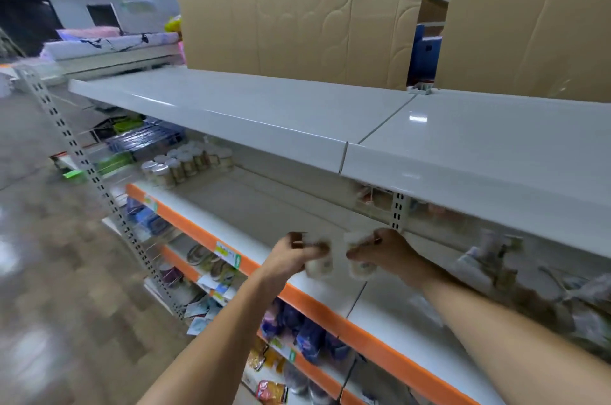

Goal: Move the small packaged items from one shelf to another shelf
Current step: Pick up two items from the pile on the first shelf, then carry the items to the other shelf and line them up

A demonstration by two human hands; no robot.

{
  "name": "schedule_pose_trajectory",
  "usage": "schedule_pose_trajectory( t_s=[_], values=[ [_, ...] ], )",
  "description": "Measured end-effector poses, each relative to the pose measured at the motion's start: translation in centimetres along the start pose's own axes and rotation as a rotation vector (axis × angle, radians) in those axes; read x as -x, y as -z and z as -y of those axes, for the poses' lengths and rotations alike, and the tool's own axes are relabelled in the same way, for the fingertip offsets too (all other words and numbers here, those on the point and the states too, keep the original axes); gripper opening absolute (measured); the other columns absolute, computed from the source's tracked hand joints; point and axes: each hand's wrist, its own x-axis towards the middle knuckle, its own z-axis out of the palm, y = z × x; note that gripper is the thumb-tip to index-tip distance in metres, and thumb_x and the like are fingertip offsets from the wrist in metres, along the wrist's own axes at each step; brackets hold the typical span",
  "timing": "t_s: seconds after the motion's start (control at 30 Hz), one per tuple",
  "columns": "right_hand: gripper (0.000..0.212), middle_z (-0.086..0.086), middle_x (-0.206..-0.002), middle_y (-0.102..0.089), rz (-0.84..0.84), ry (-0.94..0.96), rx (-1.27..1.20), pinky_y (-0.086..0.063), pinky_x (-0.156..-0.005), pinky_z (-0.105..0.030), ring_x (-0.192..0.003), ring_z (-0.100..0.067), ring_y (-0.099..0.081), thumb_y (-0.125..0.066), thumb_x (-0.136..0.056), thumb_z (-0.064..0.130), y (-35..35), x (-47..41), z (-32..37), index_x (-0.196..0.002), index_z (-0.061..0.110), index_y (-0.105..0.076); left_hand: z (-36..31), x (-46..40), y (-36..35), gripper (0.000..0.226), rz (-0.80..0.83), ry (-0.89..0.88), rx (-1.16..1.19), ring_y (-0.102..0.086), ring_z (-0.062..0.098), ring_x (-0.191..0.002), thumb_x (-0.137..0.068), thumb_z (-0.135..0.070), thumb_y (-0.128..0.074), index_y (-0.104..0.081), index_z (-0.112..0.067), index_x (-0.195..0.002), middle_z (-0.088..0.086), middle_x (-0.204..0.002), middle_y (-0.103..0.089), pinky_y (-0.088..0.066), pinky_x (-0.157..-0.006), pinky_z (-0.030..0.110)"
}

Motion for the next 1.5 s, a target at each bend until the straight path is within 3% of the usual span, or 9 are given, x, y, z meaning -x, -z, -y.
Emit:
schedule_pose_trajectory(
  t_s=[0.17,0.4,0.53,0.63,0.87,0.97,1.03,1.3,1.5],
  values=[
    [0.030,0.003,-0.076,-0.074,0.046,0.029,0.077,-0.047,-0.056,-0.020,-0.071,-0.012,-0.071,-0.088,-0.064,0.031,-3.5,-1.4,1.3,-0.082,0.015,-0.072,0.8,1.6,3.0,0.046,-0.186,0.057,0.000,-0.067,-0.003,-0.075,-0.062,-0.036,-0.090,-0.066,-0.023,-0.098,-0.017,-0.082,-0.074,-0.048,-0.075,0.028],
    [0.038,0.001,-0.072,-0.073,0.082,0.045,0.087,-0.048,-0.050,-0.019,-0.061,-0.009,-0.070,-0.092,-0.059,0.031,-8.5,-2.9,3.8,-0.081,0.015,-0.066,1.4,3.4,7.5,0.034,-0.265,0.025,0.022,-0.071,0.005,-0.075,-0.077,-0.011,-0.083,-0.063,-0.012,-0.104,-0.003,-0.089,-0.074,-0.052,-0.061,0.018],
    [0.050,0.000,-0.074,-0.074,0.122,0.047,0.106,-0.056,-0.063,-0.032,-0.070,-0.016,-0.072,-0.085,-0.046,0.042,-11.5,-4.2,5.4,-0.082,0.013,-0.066,1.7,4.3,11.1,0.043,-0.303,0.034,-0.019,-0.069,0.016,-0.094,-0.077,-0.016,-0.083,-0.061,-0.014,-0.114,0.004,-0.108,-0.070,-0.054,-0.073,0.028],
    [0.050,0.004,-0.078,-0.074,0.150,0.067,0.116,-0.055,-0.063,-0.030,-0.072,-0.012,-0.071,-0.083,-0.046,0.043,-14.0,-5.3,6.6,-0.084,0.016,-0.065,2.3,4.4,14.1,0.049,-0.326,0.030,-0.017,-0.068,0.020,-0.101,-0.077,-0.013,-0.083,-0.059,-0.011,-0.120,0.007,-0.113,-0.068,-0.056,-0.077,0.031],
    [0.040,0.003,-0.083,-0.071,0.146,0.095,0.106,-0.054,-0.067,-0.029,-0.073,-0.008,-0.067,-0.090,-0.062,0.025,-20.5,-8.5,9.6,-0.083,0.011,-0.060,3.4,3.6,21.7,0.047,-0.405,0.027,-0.030,-0.069,0.017,-0.096,-0.074,-0.016,-0.086,-0.061,-0.012,-0.113,0.006,-0.107,-0.071,-0.055,-0.080,0.032],
    [0.031,0.004,-0.082,-0.072,0.147,0.105,0.094,-0.052,-0.060,-0.019,-0.065,0.001,-0.065,-0.091,-0.063,0.021,-23.2,-9.7,10.8,-0.080,0.019,-0.065,3.7,3.2,24.9,0.043,-0.432,0.018,-0.055,-0.070,0.003,-0.080,-0.073,-0.016,-0.086,-0.061,-0.015,-0.108,0.000,-0.100,-0.071,-0.054,-0.065,0.020],
    [0.034,0.004,-0.086,-0.071,0.142,0.107,0.100,-0.051,-0.066,-0.025,-0.074,-0.007,-0.065,-0.090,-0.063,0.022,-24.8,-10.3,11.5,-0.085,0.020,-0.064,3.9,3.1,26.9,0.045,-0.446,0.011,-0.045,-0.069,-0.004,-0.076,-0.072,-0.015,-0.087,-0.062,-0.014,-0.108,-0.002,-0.099,-0.071,-0.050,-0.058,0.012],
    [0.042,0.000,-0.095,-0.070,0.158,0.124,0.128,-0.056,-0.083,-0.041,-0.090,-0.019,-0.067,-0.089,-0.062,0.026,-30.0,-12.4,14.6,-0.096,0.020,-0.064,4.2,3.1,33.1,0.046,-0.478,0.007,-0.059,-0.069,0.011,-0.096,-0.074,-0.014,-0.086,-0.062,-0.011,-0.113,0.003,-0.107,-0.071,-0.053,-0.074,0.019],
    [0.039,0.001,-0.097,-0.068,0.162,0.146,0.099,-0.055,-0.078,-0.036,-0.089,-0.015,-0.065,-0.088,-0.067,0.025,-32.8,-14.7,16.5,-0.096,0.023,-0.062,3.9,2.5,36.2,0.045,-0.522,0.021,-0.071,-0.066,0.012,-0.098,-0.076,-0.015,-0.084,-0.060,-0.014,-0.114,0.003,-0.112,-0.067,-0.050,-0.068,0.017]
  ],
)
